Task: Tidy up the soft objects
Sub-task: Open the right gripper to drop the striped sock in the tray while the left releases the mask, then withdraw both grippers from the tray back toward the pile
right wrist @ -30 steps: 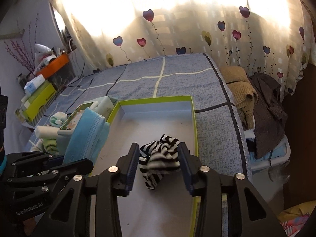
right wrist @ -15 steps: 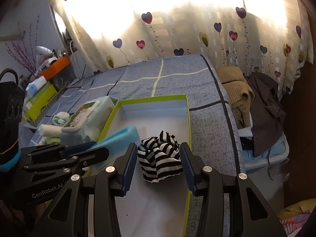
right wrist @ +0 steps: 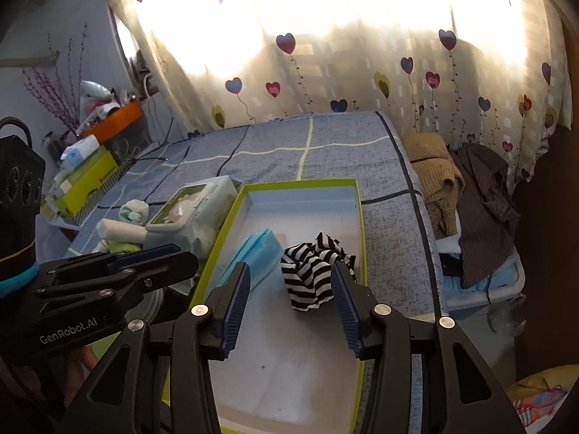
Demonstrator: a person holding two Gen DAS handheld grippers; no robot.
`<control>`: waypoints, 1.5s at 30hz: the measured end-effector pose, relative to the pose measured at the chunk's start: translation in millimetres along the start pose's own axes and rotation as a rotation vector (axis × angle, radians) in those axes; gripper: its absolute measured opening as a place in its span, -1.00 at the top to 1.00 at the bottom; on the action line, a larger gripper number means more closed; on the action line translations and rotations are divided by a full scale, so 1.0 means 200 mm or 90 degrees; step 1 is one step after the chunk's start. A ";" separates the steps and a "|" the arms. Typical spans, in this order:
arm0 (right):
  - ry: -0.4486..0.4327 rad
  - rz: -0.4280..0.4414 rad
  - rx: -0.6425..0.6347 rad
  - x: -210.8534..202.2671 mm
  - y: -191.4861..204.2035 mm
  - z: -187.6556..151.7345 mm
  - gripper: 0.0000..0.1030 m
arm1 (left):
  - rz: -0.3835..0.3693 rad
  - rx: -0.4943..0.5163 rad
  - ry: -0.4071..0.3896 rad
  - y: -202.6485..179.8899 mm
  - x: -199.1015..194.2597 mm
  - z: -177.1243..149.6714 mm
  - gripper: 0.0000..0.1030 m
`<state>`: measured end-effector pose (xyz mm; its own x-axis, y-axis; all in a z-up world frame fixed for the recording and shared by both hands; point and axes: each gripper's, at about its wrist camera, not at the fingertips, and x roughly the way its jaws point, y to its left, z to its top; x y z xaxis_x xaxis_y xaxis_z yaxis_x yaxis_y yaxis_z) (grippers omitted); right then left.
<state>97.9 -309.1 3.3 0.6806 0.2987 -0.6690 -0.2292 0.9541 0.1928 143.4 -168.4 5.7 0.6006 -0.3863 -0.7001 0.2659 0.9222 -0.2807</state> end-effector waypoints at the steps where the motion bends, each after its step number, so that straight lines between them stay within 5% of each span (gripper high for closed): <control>1: -0.003 -0.001 -0.002 -0.02 0.01 0.00 0.07 | -0.002 0.002 -0.005 0.00 -0.03 -0.01 0.49; 20: -0.045 0.006 -0.034 -0.27 0.26 -0.11 -0.14 | 0.042 0.027 -0.078 0.06 -0.39 -0.17 0.49; 45: -0.039 0.035 -0.101 -0.35 0.51 -0.19 -0.21 | 0.097 -0.032 -0.096 0.29 -0.63 -0.35 0.49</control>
<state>-0.1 -233.0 42.2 0.7039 0.3561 -0.6146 -0.3714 0.9221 0.1088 31.0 -64.7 32.4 0.7379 -0.2367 -0.6321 0.1276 0.9685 -0.2137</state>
